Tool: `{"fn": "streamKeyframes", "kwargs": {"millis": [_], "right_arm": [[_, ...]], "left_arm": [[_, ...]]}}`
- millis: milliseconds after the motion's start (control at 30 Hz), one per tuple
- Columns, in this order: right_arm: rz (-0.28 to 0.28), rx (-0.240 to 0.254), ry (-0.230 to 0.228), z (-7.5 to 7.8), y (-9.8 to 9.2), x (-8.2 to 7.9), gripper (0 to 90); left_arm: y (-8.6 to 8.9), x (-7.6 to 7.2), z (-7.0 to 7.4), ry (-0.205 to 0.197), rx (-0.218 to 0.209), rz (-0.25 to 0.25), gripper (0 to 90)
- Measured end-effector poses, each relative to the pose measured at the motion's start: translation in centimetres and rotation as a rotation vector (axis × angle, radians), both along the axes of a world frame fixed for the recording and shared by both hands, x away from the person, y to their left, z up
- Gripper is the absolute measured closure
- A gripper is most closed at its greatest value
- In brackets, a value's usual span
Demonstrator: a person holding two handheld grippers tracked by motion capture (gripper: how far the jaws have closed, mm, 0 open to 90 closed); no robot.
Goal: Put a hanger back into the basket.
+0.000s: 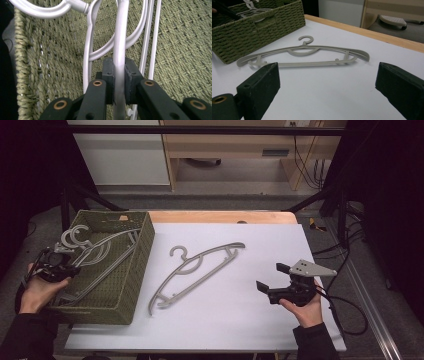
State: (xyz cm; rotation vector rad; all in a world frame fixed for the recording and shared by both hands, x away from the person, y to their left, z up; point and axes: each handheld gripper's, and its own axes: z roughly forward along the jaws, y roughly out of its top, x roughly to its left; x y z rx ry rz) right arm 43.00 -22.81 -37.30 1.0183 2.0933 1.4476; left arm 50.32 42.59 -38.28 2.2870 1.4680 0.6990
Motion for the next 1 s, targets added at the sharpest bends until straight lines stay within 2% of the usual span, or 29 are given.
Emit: {"fn": "streamKeyframes", "kwargs": {"millis": [100, 333, 500, 600, 633, 867, 1000], "right_arm": [[-0.002, 0.000, 0.003, 0.0, 0.0, 0.0, 5.8], [-0.003, 0.004, 0.000, 0.1, -0.1, 0.0, 5.8], [-0.006, 0.002, -0.003, 0.1, -0.2, 0.0, 5.8], [-0.006, 0.005, -0.002, 0.1, -0.2, 0.0, 5.7], [-0.006, 0.005, -0.003, 0.1, -0.2, -0.1, 5.7], [-0.002, 0.004, -0.004, 0.1, -0.3, 0.0, 5.7], [-0.005, 0.006, 0.000, 0.1, -0.3, 0.0, 5.6]], "left_arm": [[-0.1, 0.0, 0.1, 0.018, 0.013, 0.018, 80.1], [0.1, -0.7, 0.9, -0.020, -0.012, 0.028, 76.9], [-0.2, -1.8, 2.4, -0.093, -0.050, 0.009, 71.0], [-1.1, -2.7, 3.6, -0.166, -0.085, -0.018, 63.4], [-1.4, -2.9, 3.9, -0.179, -0.094, -0.025, 60.5], [-4.9, -4.3, 5.3, -0.330, -0.197, -0.095, 42.5], [-7.1, -5.0, 5.7, -0.370, -0.272, -0.158, 32.7]]}}
